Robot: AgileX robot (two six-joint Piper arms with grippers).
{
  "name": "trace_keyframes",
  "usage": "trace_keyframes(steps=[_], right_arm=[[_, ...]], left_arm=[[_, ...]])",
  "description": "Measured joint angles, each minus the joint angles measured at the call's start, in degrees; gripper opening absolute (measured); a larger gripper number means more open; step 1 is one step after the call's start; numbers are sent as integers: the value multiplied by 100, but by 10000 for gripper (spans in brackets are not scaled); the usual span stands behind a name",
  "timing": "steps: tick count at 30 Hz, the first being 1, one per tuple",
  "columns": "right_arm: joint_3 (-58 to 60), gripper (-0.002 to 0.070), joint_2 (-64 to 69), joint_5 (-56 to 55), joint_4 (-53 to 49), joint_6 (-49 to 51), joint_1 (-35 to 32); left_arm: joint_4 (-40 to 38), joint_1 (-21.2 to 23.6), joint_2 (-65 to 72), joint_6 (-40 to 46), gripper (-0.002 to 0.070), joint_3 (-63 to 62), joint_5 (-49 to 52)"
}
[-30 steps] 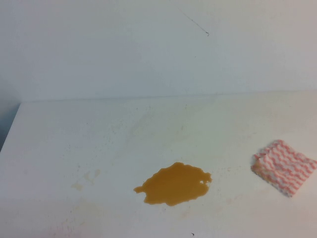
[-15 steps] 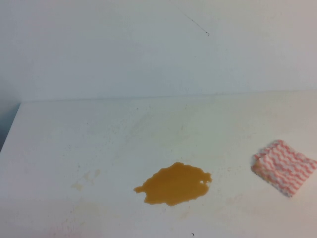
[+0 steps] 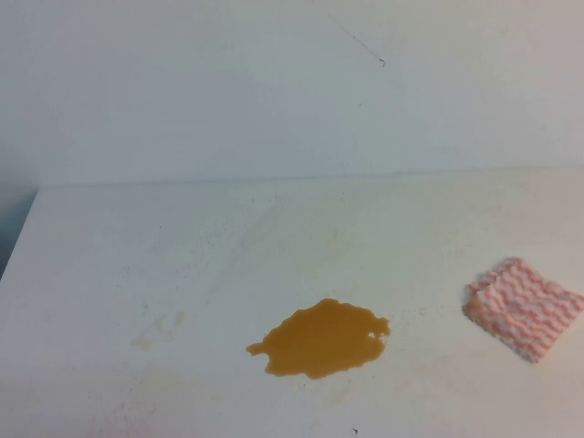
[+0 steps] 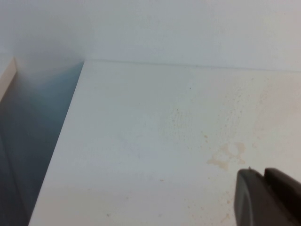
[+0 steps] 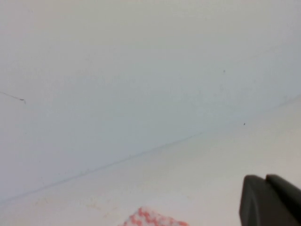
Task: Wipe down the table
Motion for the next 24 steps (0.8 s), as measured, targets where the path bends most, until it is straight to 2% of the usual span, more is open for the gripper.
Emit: trace_keyframes(steps=[6,12,19,24], right_arm=[[-118,-2,0,-691,-569,-258,0],[-1072,-2,0,-1199,-1896,-302,0],[-2724,-2,26,-655,-3669,-336,0],[-3675,-2,704,-252,-4008,-164,0]], left_arm=[[0,0,0,0,0,0,0],[0,0,0,0,0,0,0],[0,0,0,0,0,0,0],[0,0,0,0,0,0,0]])
